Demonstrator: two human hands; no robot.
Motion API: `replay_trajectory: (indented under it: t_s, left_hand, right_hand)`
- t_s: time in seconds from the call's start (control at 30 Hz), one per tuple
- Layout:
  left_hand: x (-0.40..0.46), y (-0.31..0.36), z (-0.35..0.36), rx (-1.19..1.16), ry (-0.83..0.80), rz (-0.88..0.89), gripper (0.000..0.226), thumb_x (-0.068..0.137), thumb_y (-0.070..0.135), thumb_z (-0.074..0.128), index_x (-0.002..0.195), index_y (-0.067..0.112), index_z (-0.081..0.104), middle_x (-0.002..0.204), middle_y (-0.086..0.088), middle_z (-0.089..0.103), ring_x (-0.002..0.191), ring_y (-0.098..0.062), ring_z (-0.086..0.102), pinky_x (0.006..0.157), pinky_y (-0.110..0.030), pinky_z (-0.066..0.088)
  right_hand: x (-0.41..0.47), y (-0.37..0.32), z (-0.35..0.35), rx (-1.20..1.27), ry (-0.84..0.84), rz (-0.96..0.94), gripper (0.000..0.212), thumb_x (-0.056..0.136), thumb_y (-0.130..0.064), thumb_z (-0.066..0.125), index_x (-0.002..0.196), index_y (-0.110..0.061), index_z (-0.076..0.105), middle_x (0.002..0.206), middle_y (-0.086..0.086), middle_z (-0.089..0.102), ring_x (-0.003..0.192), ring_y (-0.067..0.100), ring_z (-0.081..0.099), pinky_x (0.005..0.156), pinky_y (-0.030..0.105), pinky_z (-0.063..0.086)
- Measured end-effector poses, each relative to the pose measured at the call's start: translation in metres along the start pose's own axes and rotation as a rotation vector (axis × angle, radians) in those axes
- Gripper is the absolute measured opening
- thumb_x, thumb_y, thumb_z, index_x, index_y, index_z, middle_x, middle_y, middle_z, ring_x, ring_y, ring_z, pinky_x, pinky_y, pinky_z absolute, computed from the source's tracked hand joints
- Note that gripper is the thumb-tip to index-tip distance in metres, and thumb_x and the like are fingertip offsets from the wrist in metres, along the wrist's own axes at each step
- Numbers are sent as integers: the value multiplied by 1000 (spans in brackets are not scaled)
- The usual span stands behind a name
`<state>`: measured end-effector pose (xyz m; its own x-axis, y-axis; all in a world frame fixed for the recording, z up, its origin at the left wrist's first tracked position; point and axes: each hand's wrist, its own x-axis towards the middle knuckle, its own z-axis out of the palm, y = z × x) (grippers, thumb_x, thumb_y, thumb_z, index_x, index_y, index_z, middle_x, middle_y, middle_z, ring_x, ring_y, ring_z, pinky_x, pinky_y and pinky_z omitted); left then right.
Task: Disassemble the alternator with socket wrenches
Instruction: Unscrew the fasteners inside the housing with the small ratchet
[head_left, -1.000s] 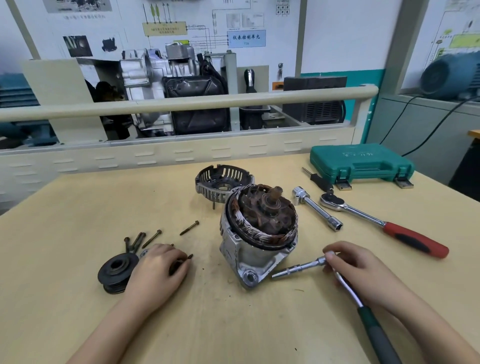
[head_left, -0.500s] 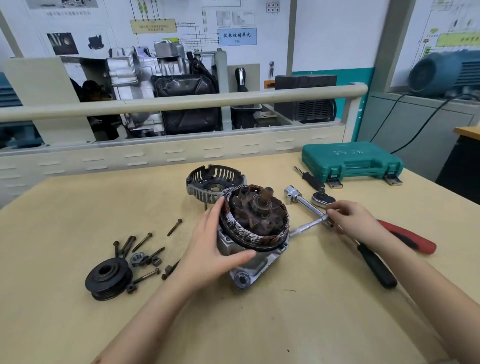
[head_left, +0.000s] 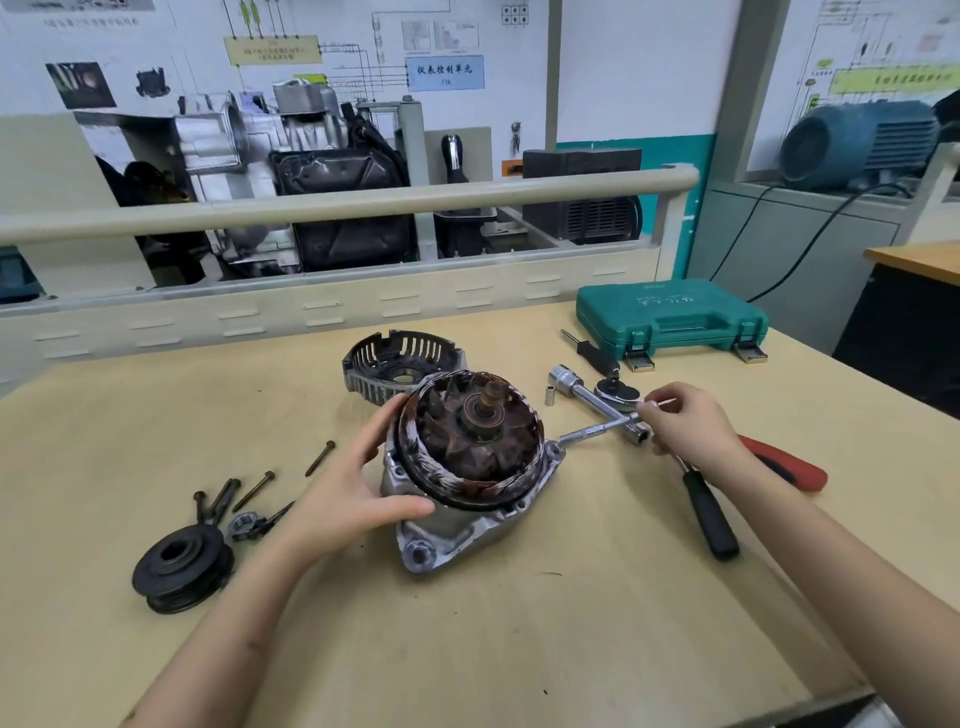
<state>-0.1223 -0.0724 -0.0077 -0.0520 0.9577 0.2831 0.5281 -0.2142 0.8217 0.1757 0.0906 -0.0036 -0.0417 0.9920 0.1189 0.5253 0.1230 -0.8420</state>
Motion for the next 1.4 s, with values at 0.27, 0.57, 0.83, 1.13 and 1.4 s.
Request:
replay_trajectory:
  t_s: [0.27,0.57,0.83,1.13,1.4]
  left_hand:
    - [-7,-21,-7,-86,117,-79,53,71,1,74,106,37,56,96,26,68,94,12,60,74,-5,44]
    - [-10,-19,-7,-243,259,-138,30,85,-1,57,104,22,62,98,9,71,90,-1,65,75,-13,51]
    - [-14,-1,-23,-130,304,-67,40,75,18,76,109,31,59,111,10,63,108,-2,58,86,-14,45]
    - [4,24,-5,206,-72,16,106,39,57,77,125,55,15,130,40,20,119,28,18,92,6,16]
    - [1,26,-2,125,34,-13,106,31,52,80,121,58,25,143,27,25,130,15,20,100,1,16]
  right_hand:
    - [-33,10,14,-2,27,33,17,86,-21,60,91,-6,55,80,9,62,63,21,61,56,28,45]
    - [-45,6,13,-357,65,-339,27,84,-31,64,102,-10,62,108,8,60,107,22,46,83,27,33]
    - [-76,-59,51,-96,-507,-494,111,64,-49,77,147,-28,7,154,-10,10,141,7,6,115,32,12]
    - [-62,-56,65,-5,-572,-514,124,41,-58,82,143,-33,16,149,-8,27,139,11,22,113,44,24]
    - [-66,-58,63,144,-528,-485,114,40,-40,86,138,-37,28,141,-15,37,130,0,33,112,32,27]
